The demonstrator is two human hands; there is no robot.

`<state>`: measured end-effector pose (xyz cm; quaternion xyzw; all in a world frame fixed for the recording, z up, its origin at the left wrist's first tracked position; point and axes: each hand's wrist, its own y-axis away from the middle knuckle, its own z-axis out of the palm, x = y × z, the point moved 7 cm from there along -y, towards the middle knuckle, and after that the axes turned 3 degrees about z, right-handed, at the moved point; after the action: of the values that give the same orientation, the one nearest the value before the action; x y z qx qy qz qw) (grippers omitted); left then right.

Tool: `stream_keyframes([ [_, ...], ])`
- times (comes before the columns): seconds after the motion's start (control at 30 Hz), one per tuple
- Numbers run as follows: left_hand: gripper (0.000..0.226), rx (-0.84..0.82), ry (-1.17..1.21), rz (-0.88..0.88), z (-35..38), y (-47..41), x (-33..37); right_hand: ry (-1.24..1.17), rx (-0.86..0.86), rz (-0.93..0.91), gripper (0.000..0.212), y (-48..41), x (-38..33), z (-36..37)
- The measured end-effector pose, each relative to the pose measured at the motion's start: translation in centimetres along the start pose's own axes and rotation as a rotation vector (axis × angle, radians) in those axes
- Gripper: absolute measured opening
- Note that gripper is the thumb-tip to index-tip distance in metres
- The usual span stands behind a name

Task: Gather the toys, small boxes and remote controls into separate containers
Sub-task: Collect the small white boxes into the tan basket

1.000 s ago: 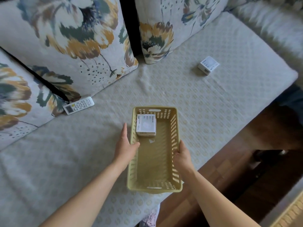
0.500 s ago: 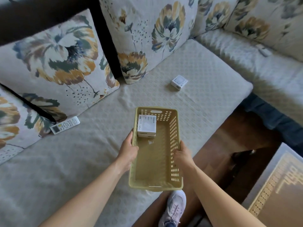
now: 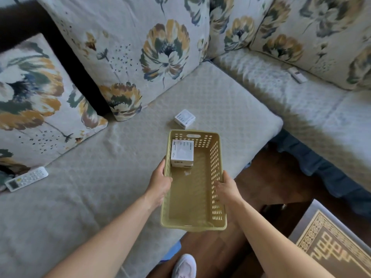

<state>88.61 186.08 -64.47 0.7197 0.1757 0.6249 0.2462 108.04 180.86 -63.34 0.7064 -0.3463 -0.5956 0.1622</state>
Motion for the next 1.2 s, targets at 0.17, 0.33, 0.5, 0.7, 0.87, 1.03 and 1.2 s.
stream_keyframes([
  [0.17, 0.077, -0.025, 0.009, 0.027, 4.0, -2.0, 2.2, -0.012, 0.014, -0.007, 0.026, -2.5, -0.6, -3.6],
  [0.33, 0.077, -0.064, 0.038, 0.038, 7.4, -4.5, 3.0, -0.051, 0.046, 0.01, 0.027, -4.6, -1.1, -6.6],
  [0.5, 0.077, -0.063, 0.009, 0.058, 9.4, -7.8, 3.3, -0.024, 0.066, 0.004, 0.028, -8.4, -1.3, -8.1],
  [0.7, 0.077, -0.06, -0.039, 0.063, 11.1, -14.0, 4.0, -0.056, 0.069, 0.017, 0.032, -14.3, -2.3, -8.4],
  [0.87, 0.062, -0.117, -0.068, 0.059, 12.8, -19.7, 5.1, -0.036, 0.054, 0.035, 0.031, -20.3, -3.6, -9.3],
  [1.03, 0.052, 0.027, -0.057, 0.085, 12.4, -25.7, 8.1, 0.02, 0.079, 0.052, 0.032, -26.1, -6.1, -10.9],
  [1.2, 0.063, 0.172, -0.676, 0.17, 10.3, -31.6, 9.4, 0.072, 0.077, 0.019, 0.036, -30.3, -7.8, -11.6],
])
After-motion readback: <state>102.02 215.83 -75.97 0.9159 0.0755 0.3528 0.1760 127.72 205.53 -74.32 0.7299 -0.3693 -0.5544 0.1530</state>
